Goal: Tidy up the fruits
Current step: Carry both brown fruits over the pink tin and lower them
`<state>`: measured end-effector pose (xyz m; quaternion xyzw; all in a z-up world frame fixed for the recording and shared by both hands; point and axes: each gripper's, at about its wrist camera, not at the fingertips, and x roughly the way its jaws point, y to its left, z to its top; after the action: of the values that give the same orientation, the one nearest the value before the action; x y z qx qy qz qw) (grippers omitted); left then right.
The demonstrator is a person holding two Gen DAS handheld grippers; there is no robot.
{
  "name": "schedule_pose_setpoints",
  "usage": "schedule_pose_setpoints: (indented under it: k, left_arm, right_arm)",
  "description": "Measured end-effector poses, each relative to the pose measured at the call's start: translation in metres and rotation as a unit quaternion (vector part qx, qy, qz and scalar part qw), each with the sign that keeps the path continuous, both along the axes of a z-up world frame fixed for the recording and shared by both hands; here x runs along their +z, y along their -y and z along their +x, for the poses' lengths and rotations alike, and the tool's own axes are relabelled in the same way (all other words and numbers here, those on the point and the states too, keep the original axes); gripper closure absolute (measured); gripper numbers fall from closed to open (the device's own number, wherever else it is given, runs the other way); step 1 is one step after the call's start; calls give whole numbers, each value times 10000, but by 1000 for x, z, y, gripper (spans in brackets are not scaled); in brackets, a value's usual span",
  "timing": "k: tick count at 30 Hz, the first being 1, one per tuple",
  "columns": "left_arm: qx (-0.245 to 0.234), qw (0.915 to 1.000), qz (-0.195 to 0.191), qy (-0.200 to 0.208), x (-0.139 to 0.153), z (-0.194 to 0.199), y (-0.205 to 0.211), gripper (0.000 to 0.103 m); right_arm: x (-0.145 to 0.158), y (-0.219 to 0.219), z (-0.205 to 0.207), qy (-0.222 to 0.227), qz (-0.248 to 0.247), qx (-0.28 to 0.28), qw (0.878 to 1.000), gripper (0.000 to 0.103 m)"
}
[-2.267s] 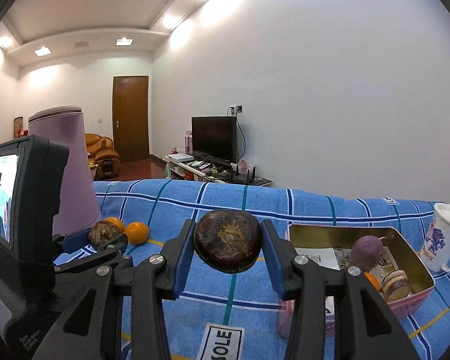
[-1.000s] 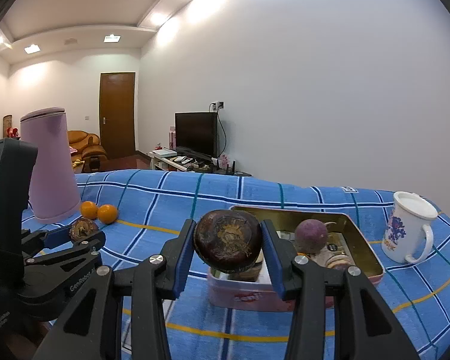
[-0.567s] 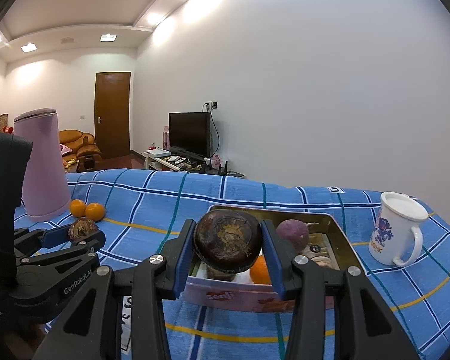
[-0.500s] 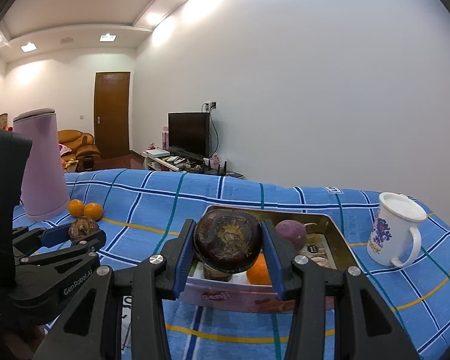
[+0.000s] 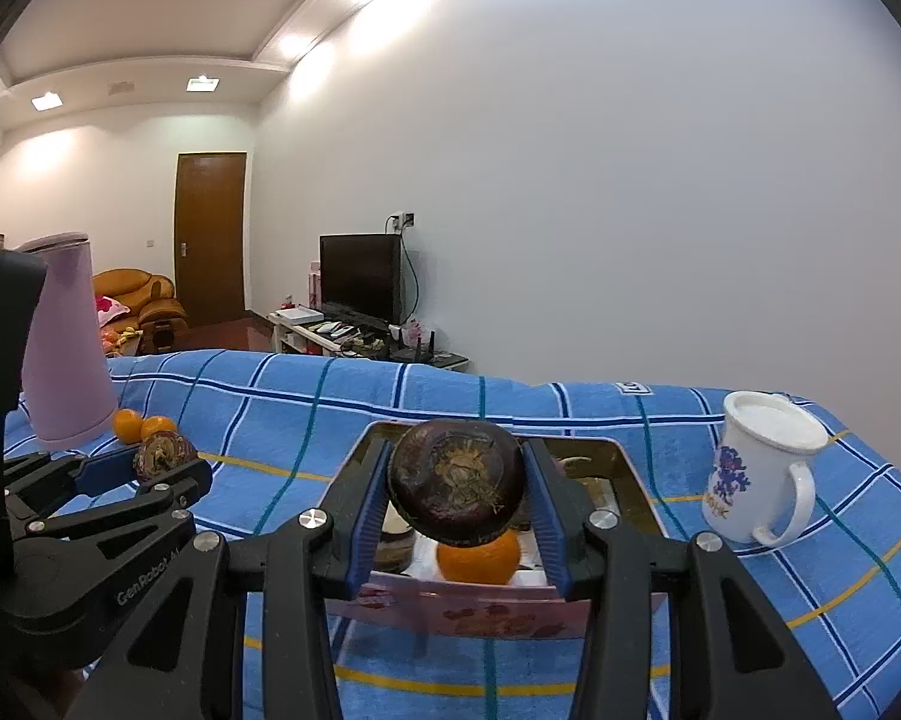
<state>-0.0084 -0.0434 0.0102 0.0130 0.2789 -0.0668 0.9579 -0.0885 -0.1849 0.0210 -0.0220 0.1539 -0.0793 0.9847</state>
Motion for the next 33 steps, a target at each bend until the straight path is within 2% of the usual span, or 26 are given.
schedule_pose_setpoints:
  k: [33]
  left_arm:
    - [-589,9982,-19,100,5,11,68,59]
  right_arm:
    - [10,59,5,134,10,-612,9980,57]
